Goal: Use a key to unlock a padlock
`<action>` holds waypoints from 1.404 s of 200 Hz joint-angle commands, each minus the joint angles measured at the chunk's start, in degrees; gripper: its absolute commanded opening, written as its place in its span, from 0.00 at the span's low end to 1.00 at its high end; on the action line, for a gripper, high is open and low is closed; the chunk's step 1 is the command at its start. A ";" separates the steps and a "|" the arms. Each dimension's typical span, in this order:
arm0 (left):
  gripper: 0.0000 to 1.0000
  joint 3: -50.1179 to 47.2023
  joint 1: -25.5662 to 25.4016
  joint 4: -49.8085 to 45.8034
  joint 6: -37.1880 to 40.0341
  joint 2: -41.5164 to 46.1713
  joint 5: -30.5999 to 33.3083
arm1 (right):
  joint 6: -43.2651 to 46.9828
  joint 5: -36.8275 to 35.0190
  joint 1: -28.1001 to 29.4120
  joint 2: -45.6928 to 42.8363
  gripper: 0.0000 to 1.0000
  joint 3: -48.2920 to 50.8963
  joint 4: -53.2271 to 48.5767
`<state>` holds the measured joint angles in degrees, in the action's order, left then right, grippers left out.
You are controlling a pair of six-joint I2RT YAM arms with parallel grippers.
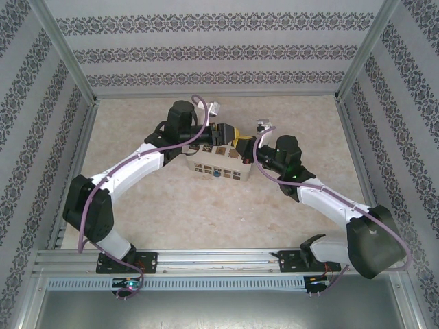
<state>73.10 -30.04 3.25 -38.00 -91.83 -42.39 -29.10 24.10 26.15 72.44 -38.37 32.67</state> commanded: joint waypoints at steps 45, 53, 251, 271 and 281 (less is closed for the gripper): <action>0.25 2.05 -0.81 -3.00 3.34 -0.80 2.07 | -1.06 0.69 0.90 0.99 0.00 -2.24 1.19; 0.22 2.15 -0.83 -3.28 3.54 -0.72 2.33 | -1.07 0.69 0.84 1.03 0.00 -2.24 1.17; 0.00 10.11 4.75 -30.84 31.47 8.25 -6.55 | -16.40 30.28 -9.92 -4.37 0.57 -1.80 4.28; 0.00 10.31 4.82 -31.24 32.29 8.01 -9.34 | -18.04 32.60 -8.49 -3.01 0.58 -3.55 5.63; 0.00 10.44 4.76 -30.86 31.98 7.73 -10.81 | -18.14 33.34 -7.46 -2.15 0.57 -4.43 5.83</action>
<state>82.35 -25.74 -23.27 -10.61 -84.16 -48.01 -44.53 51.75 16.56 68.95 -39.40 34.17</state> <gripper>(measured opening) 0.040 0.574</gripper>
